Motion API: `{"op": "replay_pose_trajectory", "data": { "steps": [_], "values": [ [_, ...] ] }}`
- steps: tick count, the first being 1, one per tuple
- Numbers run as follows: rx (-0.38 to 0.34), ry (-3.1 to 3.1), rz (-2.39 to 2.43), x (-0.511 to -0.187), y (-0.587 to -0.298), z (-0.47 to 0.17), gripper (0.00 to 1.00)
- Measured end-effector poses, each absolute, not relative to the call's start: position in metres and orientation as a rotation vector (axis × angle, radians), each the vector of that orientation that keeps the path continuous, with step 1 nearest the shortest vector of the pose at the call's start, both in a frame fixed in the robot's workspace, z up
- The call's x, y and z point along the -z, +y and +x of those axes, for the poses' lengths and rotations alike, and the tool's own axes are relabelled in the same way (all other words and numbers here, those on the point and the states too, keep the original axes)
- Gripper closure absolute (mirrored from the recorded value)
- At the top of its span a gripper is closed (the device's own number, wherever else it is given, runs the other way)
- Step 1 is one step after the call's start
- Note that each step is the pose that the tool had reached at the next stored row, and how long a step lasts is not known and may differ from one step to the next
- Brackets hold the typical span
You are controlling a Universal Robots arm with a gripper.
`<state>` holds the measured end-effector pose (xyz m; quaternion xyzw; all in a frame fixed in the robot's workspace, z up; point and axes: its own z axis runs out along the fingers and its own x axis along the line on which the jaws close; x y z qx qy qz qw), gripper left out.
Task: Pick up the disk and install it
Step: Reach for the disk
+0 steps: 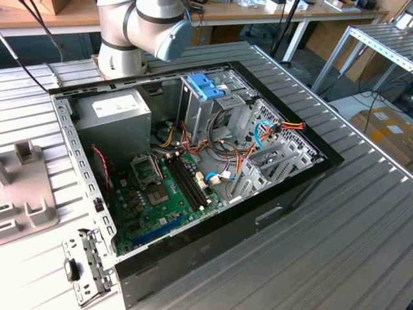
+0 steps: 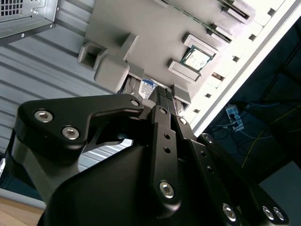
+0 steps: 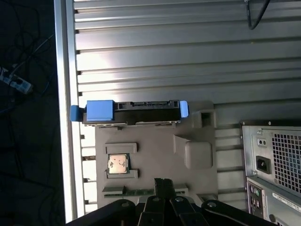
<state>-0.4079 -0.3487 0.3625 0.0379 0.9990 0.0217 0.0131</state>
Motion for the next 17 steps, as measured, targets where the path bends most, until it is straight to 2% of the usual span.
{"op": "replay_pose_trajectory", "data": {
  "steps": [17],
  "values": [
    [-0.068, 3.113, 0.118, -0.3605, -0.3460, -0.4136, 0.89]
  ]
}}
